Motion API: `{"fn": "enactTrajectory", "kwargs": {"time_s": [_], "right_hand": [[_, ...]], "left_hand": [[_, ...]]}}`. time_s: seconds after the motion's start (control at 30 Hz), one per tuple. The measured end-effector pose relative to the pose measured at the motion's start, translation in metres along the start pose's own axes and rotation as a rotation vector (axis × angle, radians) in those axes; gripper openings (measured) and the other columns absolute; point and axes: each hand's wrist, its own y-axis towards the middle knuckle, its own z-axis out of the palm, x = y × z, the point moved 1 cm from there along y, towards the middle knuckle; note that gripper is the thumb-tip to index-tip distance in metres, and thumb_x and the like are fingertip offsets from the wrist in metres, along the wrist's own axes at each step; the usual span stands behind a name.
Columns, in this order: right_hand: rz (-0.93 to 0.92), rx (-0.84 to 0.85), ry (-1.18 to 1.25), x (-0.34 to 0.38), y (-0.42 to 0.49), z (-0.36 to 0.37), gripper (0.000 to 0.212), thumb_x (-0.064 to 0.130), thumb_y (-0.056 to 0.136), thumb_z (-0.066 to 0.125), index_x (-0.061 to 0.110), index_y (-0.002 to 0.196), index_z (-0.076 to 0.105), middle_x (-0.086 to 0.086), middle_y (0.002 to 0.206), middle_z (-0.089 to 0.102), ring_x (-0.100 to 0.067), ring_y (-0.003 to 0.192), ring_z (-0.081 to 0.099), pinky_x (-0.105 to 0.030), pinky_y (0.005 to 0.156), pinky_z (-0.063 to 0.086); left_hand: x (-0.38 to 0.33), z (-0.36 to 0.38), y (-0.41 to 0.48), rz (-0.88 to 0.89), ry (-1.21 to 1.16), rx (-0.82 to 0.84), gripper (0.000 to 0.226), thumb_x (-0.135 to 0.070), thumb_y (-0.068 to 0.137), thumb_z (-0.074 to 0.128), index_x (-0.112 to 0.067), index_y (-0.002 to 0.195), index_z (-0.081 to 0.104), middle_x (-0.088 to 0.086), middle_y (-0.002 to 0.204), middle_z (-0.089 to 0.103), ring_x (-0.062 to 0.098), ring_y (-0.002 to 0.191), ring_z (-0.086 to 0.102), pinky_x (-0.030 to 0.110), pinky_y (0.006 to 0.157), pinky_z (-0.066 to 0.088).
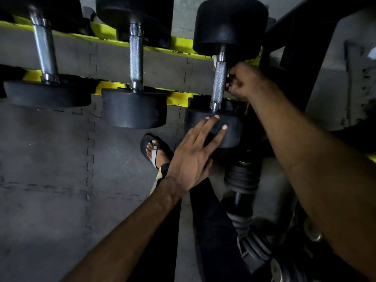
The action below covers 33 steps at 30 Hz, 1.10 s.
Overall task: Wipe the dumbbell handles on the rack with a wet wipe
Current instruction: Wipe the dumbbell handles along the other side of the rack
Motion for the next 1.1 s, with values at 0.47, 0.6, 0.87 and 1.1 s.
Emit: {"fn": "enactTrajectory", "kwargs": {"time_s": [0.47,0.6,0.87,1.1], "right_hand": [[-0.298,0.076,-0.762,-0.039,-0.034,-0.056,0.011,0.015,0.081,0.079,0.019,0.091,0.074,0.006,0.073,0.067,0.007,0.051,0.053,-0.008,0.048,0.039],[-0.467,-0.14,-0.541,-0.055,-0.043,-0.045,0.014,0.016,0.073,0.086,0.015,0.081,0.074,-0.001,0.071,0.07,0.002,0.051,0.058,-0.014,0.054,0.046],[-0.555,-0.38,-0.104,-0.028,-0.025,0.003,0.022,0.02,0.074,0.085,0.02,0.06,0.068,0.012,0.058,0.064,0.001,0.048,0.055,-0.018,0.053,0.045],[-0.493,-0.445,0.006,-0.028,-0.013,0.02,0.025,0.029,0.081,0.08,0.014,0.067,0.066,0.001,0.065,0.064,-0.008,0.055,0.056,-0.019,0.053,0.045]], "left_hand": [[0.0,-0.001,0.002,-0.004,0.012,-0.014,0.098,-0.01,0.069,0.074,-0.014,0.159,0.035,0.017,0.165,0.026,0.033,0.153,0.023,0.041,0.123,0.028],[-0.003,0.001,0.001,-0.018,0.0,-0.016,0.098,-0.012,0.071,0.077,-0.014,0.159,0.034,0.017,0.165,0.025,0.033,0.153,0.022,0.041,0.124,0.027],[0.0,0.002,0.0,-0.01,0.019,-0.013,0.098,-0.013,0.073,0.078,-0.016,0.16,0.033,0.015,0.166,0.023,0.032,0.153,0.021,0.039,0.125,0.025],[-0.001,0.003,-0.001,-0.005,0.006,-0.028,0.095,-0.012,0.075,0.077,-0.014,0.159,0.034,0.016,0.165,0.023,0.033,0.153,0.021,0.043,0.122,0.031]]}}
